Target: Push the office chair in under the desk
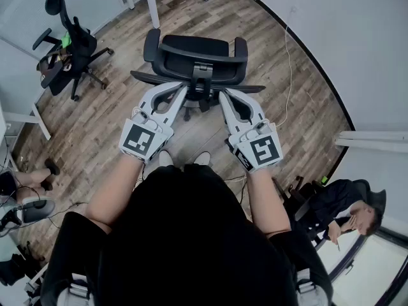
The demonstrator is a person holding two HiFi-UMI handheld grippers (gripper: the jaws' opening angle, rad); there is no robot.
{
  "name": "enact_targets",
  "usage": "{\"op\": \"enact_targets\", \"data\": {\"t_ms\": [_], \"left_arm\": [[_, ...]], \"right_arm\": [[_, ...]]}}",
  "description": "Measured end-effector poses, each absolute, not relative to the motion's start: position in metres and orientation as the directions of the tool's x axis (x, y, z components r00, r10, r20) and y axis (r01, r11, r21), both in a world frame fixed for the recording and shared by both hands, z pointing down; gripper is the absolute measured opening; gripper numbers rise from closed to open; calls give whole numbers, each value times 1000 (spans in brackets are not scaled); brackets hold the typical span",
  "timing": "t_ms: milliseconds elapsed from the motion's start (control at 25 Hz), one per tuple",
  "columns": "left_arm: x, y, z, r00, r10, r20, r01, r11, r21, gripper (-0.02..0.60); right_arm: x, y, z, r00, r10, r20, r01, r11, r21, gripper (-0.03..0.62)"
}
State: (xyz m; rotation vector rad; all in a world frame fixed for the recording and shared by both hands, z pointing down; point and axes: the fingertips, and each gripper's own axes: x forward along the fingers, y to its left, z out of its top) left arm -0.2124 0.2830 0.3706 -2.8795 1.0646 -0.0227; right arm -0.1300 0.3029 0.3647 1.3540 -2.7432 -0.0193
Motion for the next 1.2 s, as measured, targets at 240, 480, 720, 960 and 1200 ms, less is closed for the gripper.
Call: {"op": "enact_targets", "data": {"t_ms": [240,480,720,960,1200], "left_arm": [[-216,282,377,750,-661,5,-659,-749,-70,-6],[-217,280,386,755,-655,28,-652,-755,-61,-6],[-222,275,398,746,-663,63,-660,-748,-65,-3],[-229,266,424,747,-650,138,-644,-759,-89,28],[-240,250,453,743,-628,232,-618,-776,-123,72]], "right_arm": [[-128,304,368,-603,-795,71,-794,607,46,2],[-122,298,376,-595,-799,89,-802,597,-3,3],[-120,296,387,-597,-794,113,-801,598,-32,3],[-114,291,410,-594,-782,187,-802,595,-58,14],[-106,275,436,-589,-755,287,-791,611,-16,34]]}}
